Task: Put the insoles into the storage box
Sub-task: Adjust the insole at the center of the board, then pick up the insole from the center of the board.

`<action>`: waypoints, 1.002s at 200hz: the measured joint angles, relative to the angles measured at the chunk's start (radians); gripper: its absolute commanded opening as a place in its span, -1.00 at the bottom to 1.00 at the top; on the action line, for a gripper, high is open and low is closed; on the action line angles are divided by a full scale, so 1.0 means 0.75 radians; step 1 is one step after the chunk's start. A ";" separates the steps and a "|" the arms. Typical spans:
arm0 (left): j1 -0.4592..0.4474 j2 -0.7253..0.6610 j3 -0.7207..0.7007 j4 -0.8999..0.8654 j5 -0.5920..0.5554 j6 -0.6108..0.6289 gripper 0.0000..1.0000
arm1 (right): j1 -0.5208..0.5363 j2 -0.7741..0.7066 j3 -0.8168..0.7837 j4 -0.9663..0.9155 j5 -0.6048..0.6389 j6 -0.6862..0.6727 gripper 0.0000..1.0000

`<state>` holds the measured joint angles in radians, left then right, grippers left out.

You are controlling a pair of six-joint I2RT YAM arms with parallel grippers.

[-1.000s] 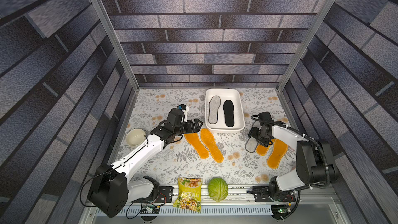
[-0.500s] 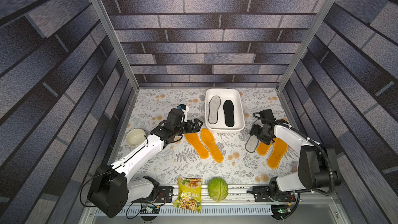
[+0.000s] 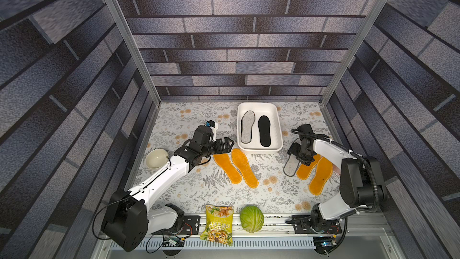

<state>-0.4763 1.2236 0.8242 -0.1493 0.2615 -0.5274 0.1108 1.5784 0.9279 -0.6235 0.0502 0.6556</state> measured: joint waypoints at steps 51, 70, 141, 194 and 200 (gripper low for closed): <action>0.000 -0.007 -0.001 0.000 -0.001 0.000 1.00 | 0.000 0.076 0.040 0.001 -0.004 0.004 0.49; 0.000 -0.009 -0.001 0.000 -0.004 0.000 1.00 | 0.000 0.105 0.043 0.003 -0.004 0.004 0.47; 0.009 -0.032 -0.001 -0.001 -0.005 0.000 1.00 | 0.018 0.174 0.102 -0.001 0.021 -0.004 0.17; 0.009 -0.032 -0.001 -0.002 -0.005 0.000 1.00 | 0.019 0.178 0.103 0.011 0.012 -0.014 -0.27; 0.009 -0.032 -0.001 -0.003 -0.005 0.000 1.00 | 0.019 0.179 0.103 0.017 0.010 -0.013 -0.30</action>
<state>-0.4694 1.1995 0.8238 -0.1513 0.2577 -0.5274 0.1249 1.7126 1.0050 -0.6109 0.0574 0.6456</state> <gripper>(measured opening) 0.997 0.381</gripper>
